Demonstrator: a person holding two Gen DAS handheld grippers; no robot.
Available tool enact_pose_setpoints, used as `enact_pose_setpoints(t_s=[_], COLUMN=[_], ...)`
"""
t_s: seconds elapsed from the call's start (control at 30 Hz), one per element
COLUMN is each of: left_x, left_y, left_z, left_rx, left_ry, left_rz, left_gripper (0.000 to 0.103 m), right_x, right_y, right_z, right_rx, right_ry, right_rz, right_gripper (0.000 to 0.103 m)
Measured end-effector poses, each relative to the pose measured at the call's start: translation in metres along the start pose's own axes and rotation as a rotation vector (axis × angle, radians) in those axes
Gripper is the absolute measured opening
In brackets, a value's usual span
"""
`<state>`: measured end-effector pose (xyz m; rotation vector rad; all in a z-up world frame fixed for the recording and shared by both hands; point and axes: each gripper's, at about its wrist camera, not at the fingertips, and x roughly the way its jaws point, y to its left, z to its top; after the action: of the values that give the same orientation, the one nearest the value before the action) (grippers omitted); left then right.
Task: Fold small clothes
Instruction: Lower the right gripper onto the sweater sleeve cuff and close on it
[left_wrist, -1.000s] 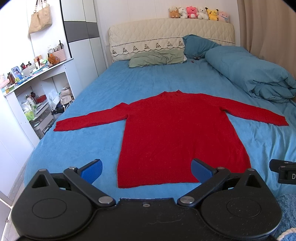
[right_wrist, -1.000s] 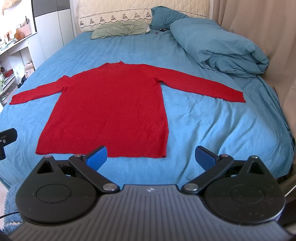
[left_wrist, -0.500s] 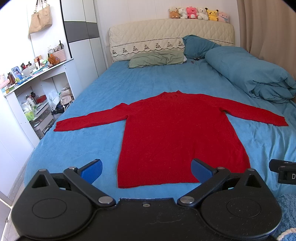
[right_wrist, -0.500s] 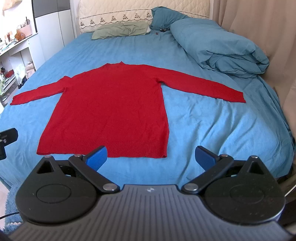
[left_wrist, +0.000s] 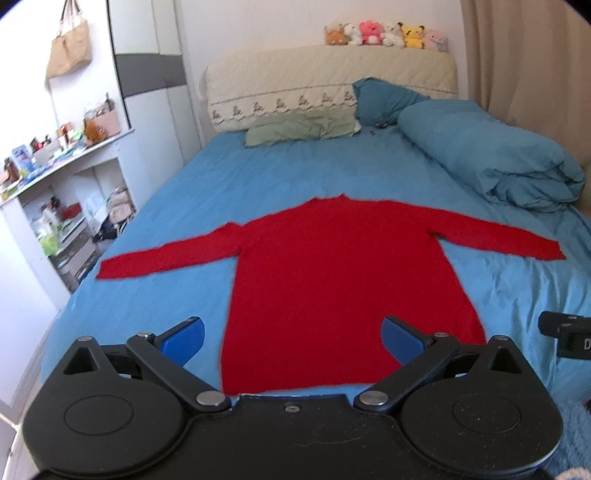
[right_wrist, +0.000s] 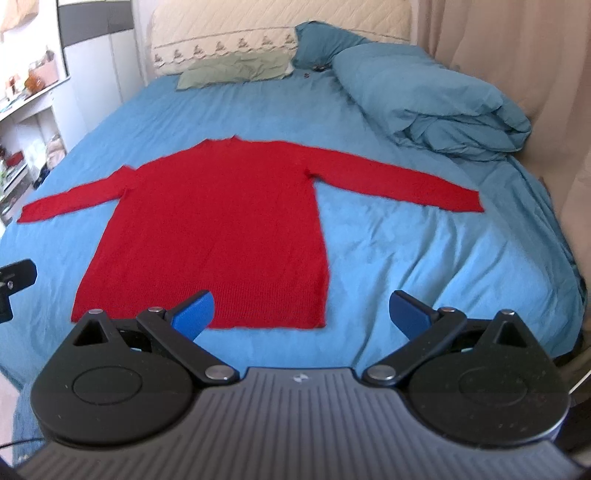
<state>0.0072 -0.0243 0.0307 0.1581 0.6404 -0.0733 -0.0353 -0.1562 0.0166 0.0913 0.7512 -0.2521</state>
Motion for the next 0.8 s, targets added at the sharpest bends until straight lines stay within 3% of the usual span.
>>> enact_pose_setpoints(t_s=[0.2, 0.4, 0.67, 0.8], left_x=[0.028, 0.093, 0.221, 0.292], left_y=[-0.012, -0.036, -0.079, -0.106], left_z=[0.046, 0.091, 0.14, 0.152], left_rx=[-0.021, -0.003, -0.019, -0.013], left_ry=[-0.034, -0.032, -0.006, 0.047], left_rz=[-0.118, -0.143, -0.189, -0.216], left_gripper=[0.103, 0.103, 0.103, 0.103], right_x=[0.007, 0.055, 0.172, 0.241], right_y=[-0.039, -0.099, -0.169, -0.201], right_z=[0.037, 0.075, 0.107, 0.112], right_rx=[0.072, 0.185, 0.342, 0.429], right_ry=[-0.047, -0.052, -0.027, -0.026], right_rz=[-0.041, -0.096, -0.178, -0.221], right_gripper=[0.103, 0.103, 0.103, 0.103])
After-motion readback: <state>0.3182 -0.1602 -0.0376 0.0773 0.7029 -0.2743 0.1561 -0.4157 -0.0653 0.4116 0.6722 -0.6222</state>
